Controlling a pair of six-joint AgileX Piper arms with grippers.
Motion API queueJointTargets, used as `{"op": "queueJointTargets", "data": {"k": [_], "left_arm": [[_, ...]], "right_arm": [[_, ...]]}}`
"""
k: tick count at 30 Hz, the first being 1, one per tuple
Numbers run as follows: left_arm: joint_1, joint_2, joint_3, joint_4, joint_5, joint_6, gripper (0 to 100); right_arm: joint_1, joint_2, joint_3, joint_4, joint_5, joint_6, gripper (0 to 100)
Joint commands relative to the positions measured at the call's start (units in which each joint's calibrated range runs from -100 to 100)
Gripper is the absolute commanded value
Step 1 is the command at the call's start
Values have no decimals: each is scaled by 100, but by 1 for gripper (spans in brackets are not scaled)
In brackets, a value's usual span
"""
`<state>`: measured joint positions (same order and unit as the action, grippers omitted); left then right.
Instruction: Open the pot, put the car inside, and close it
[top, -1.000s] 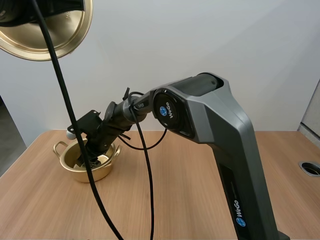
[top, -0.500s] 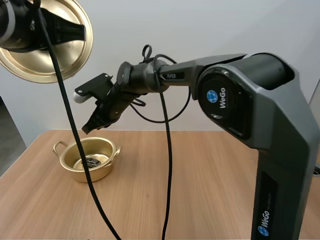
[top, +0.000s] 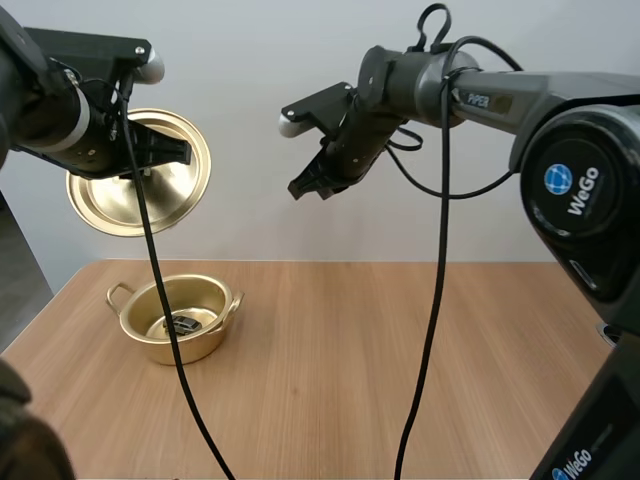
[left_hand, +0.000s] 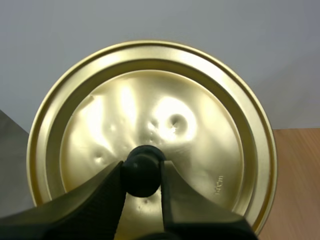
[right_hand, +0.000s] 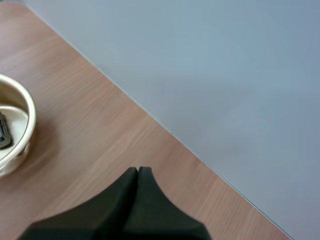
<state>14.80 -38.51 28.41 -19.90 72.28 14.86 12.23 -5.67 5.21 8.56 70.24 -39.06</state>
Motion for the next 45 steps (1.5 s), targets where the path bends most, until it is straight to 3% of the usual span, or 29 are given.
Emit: {"op": "queueJointTargets", "data": {"k": [1, 15, 29, 39, 43, 45], "left_arm": [[6, 705, 63, -399, -8, 288, 0], [-2, 2321, 112, -306, 730, 610, 0], [-9, 2776, 627, -90, -82, 730, 0], [-309, 3054, 767, -6, -570, 642, 0], [-366, 3054, 807, 365, -924, 405, 0], [-376, 3054, 810, 847, -1064, 190, 0]], "right_arm": [[-335, -653, 4, 550, 92, -33, 0], [-375, -1921, 4, 280, 357, -14, 0], [-375, -2105, 4, 212, 502, -3, 0], [-375, -2103, 4, 223, 519, -3, 0], [-375, -2103, 4, 223, 581, -3, 0], [-375, -2103, 4, 223, 581, -3, 0]]}}
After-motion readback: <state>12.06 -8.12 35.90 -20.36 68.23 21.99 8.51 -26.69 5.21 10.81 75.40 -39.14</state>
